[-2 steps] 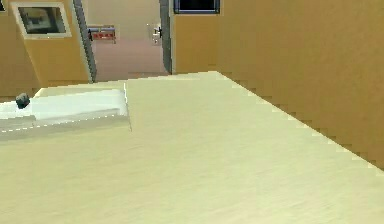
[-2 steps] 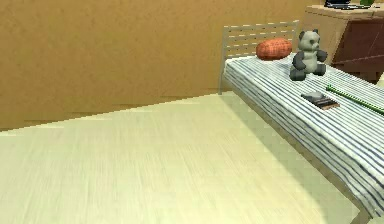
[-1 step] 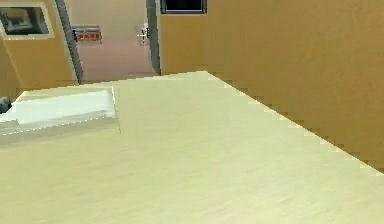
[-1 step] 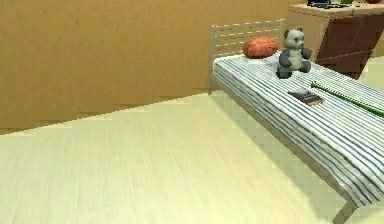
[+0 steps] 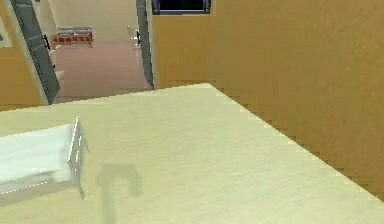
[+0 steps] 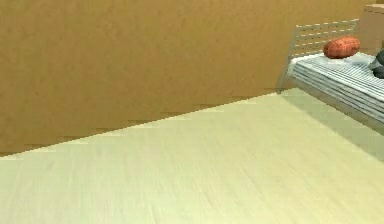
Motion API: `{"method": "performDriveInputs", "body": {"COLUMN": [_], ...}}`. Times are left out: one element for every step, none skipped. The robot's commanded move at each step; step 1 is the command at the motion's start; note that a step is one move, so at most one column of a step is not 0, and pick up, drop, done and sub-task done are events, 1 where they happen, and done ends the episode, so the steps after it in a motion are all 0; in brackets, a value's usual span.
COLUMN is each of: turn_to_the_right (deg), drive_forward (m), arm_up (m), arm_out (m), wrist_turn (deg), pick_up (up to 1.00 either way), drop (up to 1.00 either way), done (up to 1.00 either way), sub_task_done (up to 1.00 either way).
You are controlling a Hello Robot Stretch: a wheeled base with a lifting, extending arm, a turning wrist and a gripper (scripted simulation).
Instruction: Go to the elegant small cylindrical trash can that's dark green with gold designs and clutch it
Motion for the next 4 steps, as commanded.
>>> {"method": "performDriveInputs", "body": {"turn_to_the_right": [0.0, 6.0, 0.0, -36.0], "drive_forward": [1.00, 0.00, 0.25, 0.00], "arm_up": [0.00, 0.00, 0.00, 0.00], "arm_out": [0.00, 0.00, 0.00, 0.00], "wrist_turn": [0.0, 0.0, 0.0, 0.0], "pick_up": [0.00, 0.00, 0.00, 0.00], "drop": [0.00, 0.00, 0.00, 0.00], "done": [0.00, 0.00, 0.00, 0.00], "sub_task_done": [0.00, 0.00, 0.00, 0.00]}}
